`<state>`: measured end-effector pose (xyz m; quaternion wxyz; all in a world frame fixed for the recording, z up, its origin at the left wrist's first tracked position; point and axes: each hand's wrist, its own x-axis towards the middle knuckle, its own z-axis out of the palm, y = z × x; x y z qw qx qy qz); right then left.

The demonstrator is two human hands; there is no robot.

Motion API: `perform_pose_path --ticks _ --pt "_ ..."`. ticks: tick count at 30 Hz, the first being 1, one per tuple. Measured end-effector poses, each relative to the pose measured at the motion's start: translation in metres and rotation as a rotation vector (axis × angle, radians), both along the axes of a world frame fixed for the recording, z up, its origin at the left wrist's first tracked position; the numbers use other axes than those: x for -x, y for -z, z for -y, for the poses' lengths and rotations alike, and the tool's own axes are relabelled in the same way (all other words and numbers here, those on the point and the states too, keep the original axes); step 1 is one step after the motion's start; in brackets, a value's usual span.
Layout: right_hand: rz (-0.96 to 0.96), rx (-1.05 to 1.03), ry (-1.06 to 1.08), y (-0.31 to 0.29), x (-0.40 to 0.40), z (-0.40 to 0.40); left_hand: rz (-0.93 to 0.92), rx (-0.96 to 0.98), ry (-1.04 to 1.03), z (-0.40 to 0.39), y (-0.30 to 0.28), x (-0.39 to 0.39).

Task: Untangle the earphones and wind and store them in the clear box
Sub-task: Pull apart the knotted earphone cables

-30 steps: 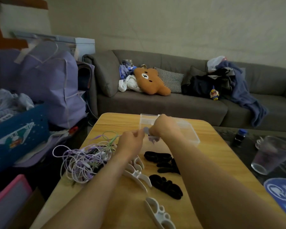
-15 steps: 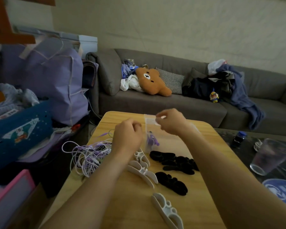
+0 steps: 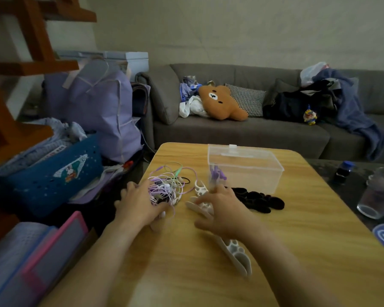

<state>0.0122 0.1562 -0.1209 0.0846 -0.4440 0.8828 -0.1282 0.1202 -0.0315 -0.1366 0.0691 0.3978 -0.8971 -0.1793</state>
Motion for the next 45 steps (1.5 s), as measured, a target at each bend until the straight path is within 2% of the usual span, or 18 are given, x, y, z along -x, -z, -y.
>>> perform_pose_path --ticks 1,5,9,13,15,18,23,27,31,36,39,42,45 --pt "0.004 -0.026 -0.003 0.005 -0.001 -0.003 -0.028 0.02 -0.022 0.003 0.002 0.001" --pt "-0.061 0.089 0.058 0.018 0.005 -0.019 -0.153 0.056 -0.056 0.011 0.008 0.005" --pt "-0.105 0.066 0.142 0.017 0.017 -0.037 -0.373 0.088 -0.045 0.013 0.007 0.007" --pt "-0.157 0.093 0.185 0.01 0.017 -0.04 -0.566 0.026 -0.054 0.01 0.002 0.007" --pt "-0.188 0.231 0.191 0.007 0.013 -0.038 -0.661 -0.041 -0.057 0.006 -0.002 0.007" --pt "-0.087 0.516 0.094 0.005 0.006 -0.031 -0.789 -0.107 -0.038 0.001 -0.008 0.006" --pt "0.049 0.692 0.028 0.01 -0.008 -0.007 -0.971 -0.16 0.03 -0.009 -0.015 0.007" --pt "0.074 0.788 0.082 0.014 -0.006 0.008 -0.979 -0.234 0.079 -0.017 -0.018 0.008" --pt "-0.004 0.896 0.153 0.018 -0.005 0.012 -0.972 -0.326 -0.024 -0.014 -0.016 0.01" --pt "-0.237 0.87 -0.07 0.017 -0.005 0.017 -0.943 -0.426 -0.029 -0.011 -0.014 0.01" --pt "-0.328 0.828 -0.095 0.021 -0.007 0.02 -0.915 -0.427 -0.047 -0.011 -0.014 0.011" --pt "-0.315 0.828 -0.094 0.021 -0.005 0.02 -0.904 -0.424 -0.065 -0.01 -0.014 0.011" --pt "-0.168 0.891 -0.006 0.007 -0.003 0.014 -0.866 -0.388 -0.086 -0.003 -0.009 0.011"
